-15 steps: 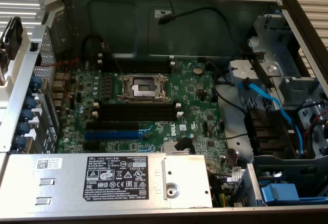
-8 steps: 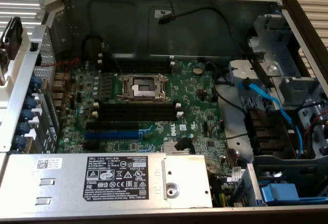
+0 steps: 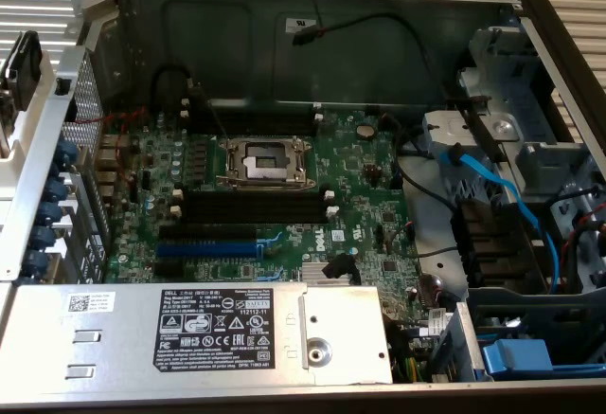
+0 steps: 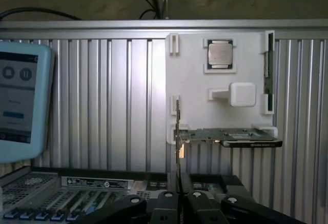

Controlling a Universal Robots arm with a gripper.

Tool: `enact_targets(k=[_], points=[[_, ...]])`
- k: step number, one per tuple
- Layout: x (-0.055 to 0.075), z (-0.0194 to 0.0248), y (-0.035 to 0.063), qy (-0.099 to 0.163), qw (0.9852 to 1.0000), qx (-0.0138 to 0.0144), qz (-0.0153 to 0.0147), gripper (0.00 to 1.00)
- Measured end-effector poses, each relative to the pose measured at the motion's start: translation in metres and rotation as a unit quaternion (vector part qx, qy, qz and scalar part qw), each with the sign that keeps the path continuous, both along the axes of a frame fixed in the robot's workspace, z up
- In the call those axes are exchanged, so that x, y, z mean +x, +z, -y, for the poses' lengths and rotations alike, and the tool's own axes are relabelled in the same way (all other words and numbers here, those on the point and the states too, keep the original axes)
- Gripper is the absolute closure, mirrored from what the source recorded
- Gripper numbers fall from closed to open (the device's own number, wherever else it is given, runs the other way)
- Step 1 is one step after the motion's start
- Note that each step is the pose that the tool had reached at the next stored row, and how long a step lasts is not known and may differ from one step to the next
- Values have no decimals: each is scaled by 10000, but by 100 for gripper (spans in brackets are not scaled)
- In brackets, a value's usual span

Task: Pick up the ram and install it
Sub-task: 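Pick up the ram and move it above insertion slot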

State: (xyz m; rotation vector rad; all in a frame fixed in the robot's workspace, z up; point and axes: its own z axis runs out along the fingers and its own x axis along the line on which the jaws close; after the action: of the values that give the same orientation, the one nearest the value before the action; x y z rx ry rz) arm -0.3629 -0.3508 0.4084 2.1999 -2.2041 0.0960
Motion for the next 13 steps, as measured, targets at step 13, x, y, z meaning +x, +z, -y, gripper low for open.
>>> enact_targets(k=[13], points=[[420, 0, 86, 0, 10000, -4, 0, 87]])
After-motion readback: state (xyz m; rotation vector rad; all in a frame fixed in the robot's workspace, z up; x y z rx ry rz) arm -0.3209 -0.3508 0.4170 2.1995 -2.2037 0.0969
